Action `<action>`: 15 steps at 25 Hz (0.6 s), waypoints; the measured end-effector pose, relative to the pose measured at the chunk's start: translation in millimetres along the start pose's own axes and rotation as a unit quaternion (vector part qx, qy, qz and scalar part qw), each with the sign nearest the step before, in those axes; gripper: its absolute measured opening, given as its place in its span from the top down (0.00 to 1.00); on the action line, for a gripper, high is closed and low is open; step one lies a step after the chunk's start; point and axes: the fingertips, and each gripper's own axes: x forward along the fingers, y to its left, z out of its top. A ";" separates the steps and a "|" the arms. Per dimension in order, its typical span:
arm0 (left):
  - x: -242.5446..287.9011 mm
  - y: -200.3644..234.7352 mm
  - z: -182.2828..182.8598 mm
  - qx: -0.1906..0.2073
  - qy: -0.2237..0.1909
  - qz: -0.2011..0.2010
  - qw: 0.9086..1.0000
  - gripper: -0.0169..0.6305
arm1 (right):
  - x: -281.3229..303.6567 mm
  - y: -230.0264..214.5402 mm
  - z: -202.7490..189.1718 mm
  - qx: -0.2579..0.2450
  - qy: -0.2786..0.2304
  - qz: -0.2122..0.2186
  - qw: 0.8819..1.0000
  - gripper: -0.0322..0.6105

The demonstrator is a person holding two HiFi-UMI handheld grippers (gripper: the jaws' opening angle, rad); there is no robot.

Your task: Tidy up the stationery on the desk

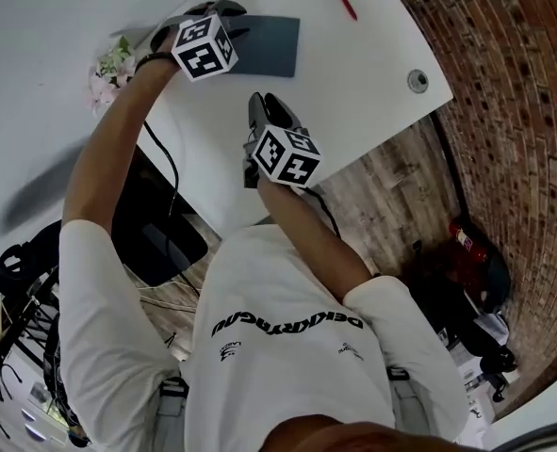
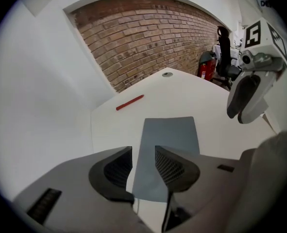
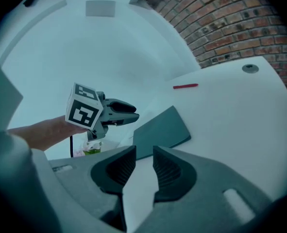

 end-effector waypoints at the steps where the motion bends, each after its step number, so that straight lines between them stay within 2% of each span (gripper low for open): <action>1: 5.2 2.2 -2.9 0.008 0.003 -0.008 1.000 0.75 | 4.7 -3.0 1.4 0.009 -0.004 -0.007 1.000 0.80; 5: 26.6 6.4 -9.2 0.040 0.015 -0.039 0.998 0.74 | 21.4 -13.7 1.8 0.051 -0.008 -0.034 0.998 0.80; 9: 49.5 3.5 -14.5 0.067 0.026 -0.073 0.995 0.74 | 38.2 -18.7 -0.8 0.071 -0.002 -0.053 0.996 0.78; 15: 69.4 9.8 -25.7 0.088 0.057 -0.117 0.988 0.74 | 60.2 -36.7 -8.6 0.114 0.002 -0.089 0.989 0.78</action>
